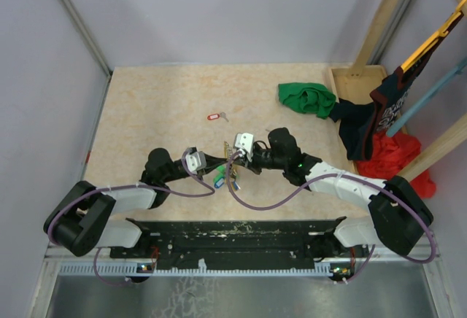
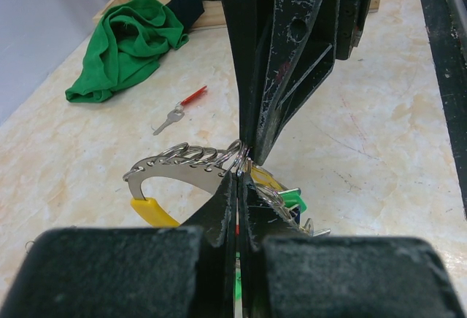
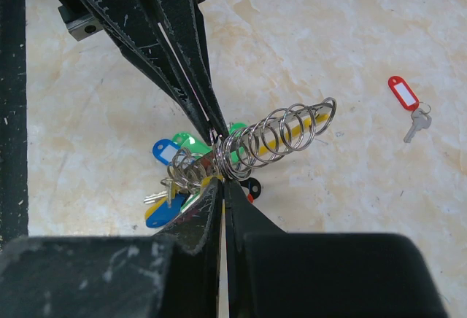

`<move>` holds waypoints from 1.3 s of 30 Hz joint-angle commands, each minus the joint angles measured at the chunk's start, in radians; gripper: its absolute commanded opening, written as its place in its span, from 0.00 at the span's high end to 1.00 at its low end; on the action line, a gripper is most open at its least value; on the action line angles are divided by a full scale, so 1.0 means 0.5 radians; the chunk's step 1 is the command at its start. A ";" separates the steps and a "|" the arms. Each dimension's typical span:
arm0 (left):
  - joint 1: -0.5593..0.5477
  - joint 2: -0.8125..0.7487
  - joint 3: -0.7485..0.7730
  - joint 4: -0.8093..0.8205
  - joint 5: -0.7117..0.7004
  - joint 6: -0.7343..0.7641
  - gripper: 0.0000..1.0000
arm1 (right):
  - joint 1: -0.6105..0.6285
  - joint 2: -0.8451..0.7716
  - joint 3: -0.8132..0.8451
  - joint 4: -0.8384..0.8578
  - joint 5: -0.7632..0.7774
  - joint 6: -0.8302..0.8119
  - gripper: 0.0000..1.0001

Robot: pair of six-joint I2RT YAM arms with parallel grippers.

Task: Put the keys on the keyring

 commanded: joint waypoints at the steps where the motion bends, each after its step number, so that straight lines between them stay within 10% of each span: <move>1: 0.008 0.003 0.012 0.114 0.064 -0.033 1.00 | 0.012 -0.042 0.038 0.132 -0.042 0.026 1.00; 39: 0.009 -0.031 0.019 0.036 0.091 0.018 1.00 | 0.010 -0.074 0.044 0.025 -0.130 -0.051 1.00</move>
